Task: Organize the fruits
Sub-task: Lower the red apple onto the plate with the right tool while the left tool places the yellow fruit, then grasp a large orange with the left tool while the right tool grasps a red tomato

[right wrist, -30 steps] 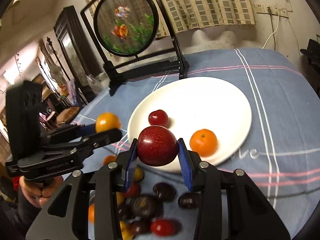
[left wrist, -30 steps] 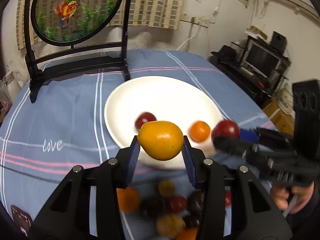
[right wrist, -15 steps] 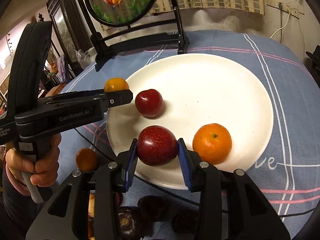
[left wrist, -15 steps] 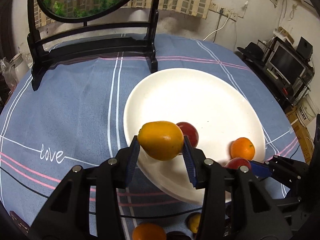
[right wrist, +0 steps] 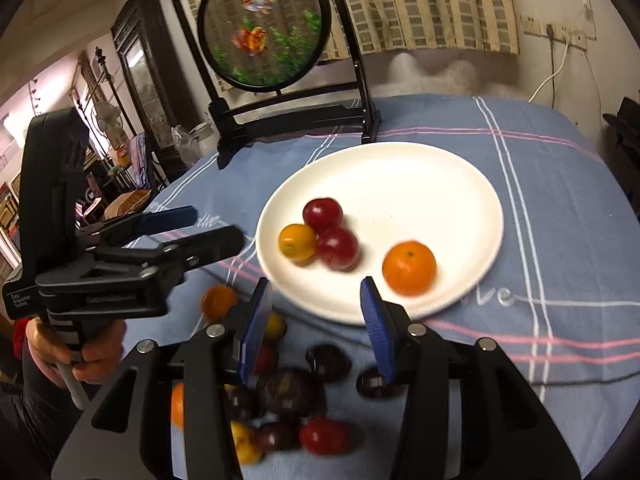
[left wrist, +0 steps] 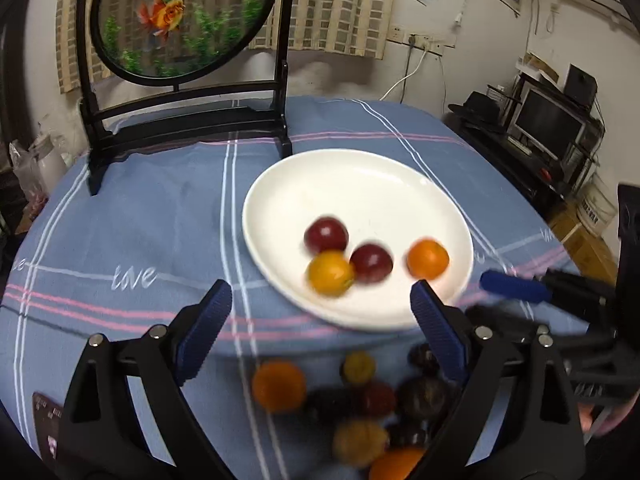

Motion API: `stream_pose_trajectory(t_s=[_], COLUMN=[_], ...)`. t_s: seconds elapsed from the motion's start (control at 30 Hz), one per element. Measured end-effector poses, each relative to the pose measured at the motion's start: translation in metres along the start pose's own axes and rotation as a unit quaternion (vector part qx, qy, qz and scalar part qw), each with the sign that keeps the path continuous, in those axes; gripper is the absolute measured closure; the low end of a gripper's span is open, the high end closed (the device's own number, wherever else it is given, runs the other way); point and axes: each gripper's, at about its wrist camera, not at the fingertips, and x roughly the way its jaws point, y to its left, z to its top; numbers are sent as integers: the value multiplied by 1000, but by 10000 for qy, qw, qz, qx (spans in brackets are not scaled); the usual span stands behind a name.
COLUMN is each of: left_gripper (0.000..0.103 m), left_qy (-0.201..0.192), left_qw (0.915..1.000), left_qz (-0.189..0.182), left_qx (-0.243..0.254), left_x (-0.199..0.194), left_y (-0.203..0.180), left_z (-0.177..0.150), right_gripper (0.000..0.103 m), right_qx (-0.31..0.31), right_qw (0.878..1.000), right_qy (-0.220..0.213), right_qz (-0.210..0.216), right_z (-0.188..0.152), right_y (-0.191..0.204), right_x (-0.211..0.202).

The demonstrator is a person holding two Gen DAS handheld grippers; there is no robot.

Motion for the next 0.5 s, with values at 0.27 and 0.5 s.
stream_pose_trajectory(t_s=[0.27, 0.5], left_gripper=[9, 9], left_qy=[-200, -197], left_qw=[9996, 9976], left_qz=[-151, -639], left_qx=[-138, 177], left_x=[-38, -56], left_y=[12, 1], left_z=[-52, -72], right_gripper=[55, 55], right_qx=[-263, -349], right_qw=[9981, 9958], right_qy=[530, 841], right_qz=[-150, 19], right_z=[-45, -58], right_y=[-7, -2], right_x=[-8, -7])
